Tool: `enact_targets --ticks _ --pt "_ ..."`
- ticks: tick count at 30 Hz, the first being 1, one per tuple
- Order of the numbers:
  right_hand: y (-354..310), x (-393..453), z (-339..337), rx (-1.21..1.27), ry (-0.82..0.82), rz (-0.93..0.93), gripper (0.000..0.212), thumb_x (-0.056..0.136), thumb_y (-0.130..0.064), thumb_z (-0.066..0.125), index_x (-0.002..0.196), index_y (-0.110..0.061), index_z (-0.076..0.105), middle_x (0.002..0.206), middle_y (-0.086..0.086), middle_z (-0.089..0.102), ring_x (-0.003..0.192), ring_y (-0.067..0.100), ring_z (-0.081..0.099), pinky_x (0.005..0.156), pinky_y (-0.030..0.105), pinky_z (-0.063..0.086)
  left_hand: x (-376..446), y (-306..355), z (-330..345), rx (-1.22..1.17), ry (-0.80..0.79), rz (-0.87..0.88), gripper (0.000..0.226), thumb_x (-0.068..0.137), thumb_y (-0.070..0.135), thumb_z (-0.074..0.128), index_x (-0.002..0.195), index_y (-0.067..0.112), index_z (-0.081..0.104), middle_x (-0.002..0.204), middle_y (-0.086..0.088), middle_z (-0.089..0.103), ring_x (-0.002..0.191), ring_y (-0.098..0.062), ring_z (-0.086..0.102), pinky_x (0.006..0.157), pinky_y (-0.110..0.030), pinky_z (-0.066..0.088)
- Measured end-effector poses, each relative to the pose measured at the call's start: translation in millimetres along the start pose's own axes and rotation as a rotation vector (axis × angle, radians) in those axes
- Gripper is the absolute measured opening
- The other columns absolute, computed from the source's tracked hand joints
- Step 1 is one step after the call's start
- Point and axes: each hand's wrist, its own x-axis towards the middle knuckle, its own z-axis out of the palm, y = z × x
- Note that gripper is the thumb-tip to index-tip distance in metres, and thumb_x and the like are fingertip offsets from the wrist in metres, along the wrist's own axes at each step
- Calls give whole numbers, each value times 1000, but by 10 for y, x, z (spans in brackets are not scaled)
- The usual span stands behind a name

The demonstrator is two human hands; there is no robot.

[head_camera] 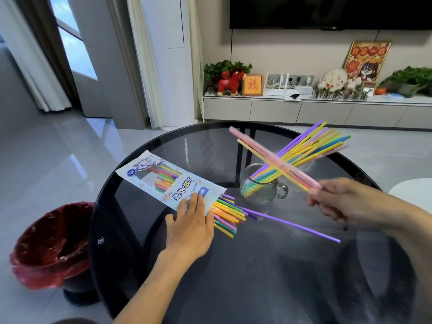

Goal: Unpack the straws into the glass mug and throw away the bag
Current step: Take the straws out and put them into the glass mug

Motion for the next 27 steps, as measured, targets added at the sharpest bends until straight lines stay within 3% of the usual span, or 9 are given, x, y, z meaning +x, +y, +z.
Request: enact_targets --ticks 2,5,11,15,17,19,21,23,27 --pt "-42 31 122 203 12 -31 30 103 -20 42 85 -3 57 50 4 44 39 13 37 36 19 33 -4 15 -8 -74 30 -7 64 101 47 22 153 16 4 164 2 6 149 -19 7 110 -49 26" --pt "-84 149 413 365 -38 -30 29 103 -21 43 84 -5 57 49 7 48 39 19 43 40 25 36 -47 69 -58 -160 306 101 68 98 35 43 153 14 8 162 -2 15 148 -21 17 113 -44 28" --pt "-288 98 690 453 -567 -37 33 102 -22 43 78 -5 57 41 8 49 39 22 50 57 33 50 -214 278 -202 -33 696 602 73 87 9 56 151 16 23 159 -5 27 148 -24 22 117 -55 21" --pt "-515 -21 661 583 -674 -105 51 101 -41 37 74 -2 57 42 12 50 40 24 48 56 33 50 -250 305 -272 -169 780 712 40 85 3 61 121 15 50 117 -6 67 112 -23 60 110 -47 36" --pt "-537 -31 642 753 -552 -99 63 100 -47 30 71 0 61 47 16 55 44 27 52 58 36 48 -336 371 -425 -343 698 682 23 91 11 54 111 21 50 95 1 66 87 -19 61 88 -37 51" --pt "-529 19 634 866 -318 -226 43 96 -32 42 79 -1 66 59 18 62 51 28 57 59 37 47 -465 444 -611 -603 525 633 13 98 23 46 106 29 53 86 8 63 79 -13 60 70 -28 51" --pt "-521 64 615 856 -138 -394 22 85 -15 58 101 -1 65 87 16 71 70 28 67 66 37 53 -526 470 -717 -941 335 624 15 99 26 42 99 31 56 86 7 64 81 -15 63 71 -28 53" --pt "-492 94 598 792 -75 -506 39 82 -3 65 120 -4 59 113 14 70 95 30 69 83 38 55 -481 425 -705 -1089 135 645 19 99 18 41 98 20 60 88 1 67 85 -15 66 78 -29 54" --pt "-449 94 695 577 -117 -531 39 87 -6 61 126 -4 58 112 17 73 101 28 71 91 39 56 -310 308 -371 -965 -296 587 23 101 6 37 99 2 60 95 -2 68 93 -9 63 93 -26 49"
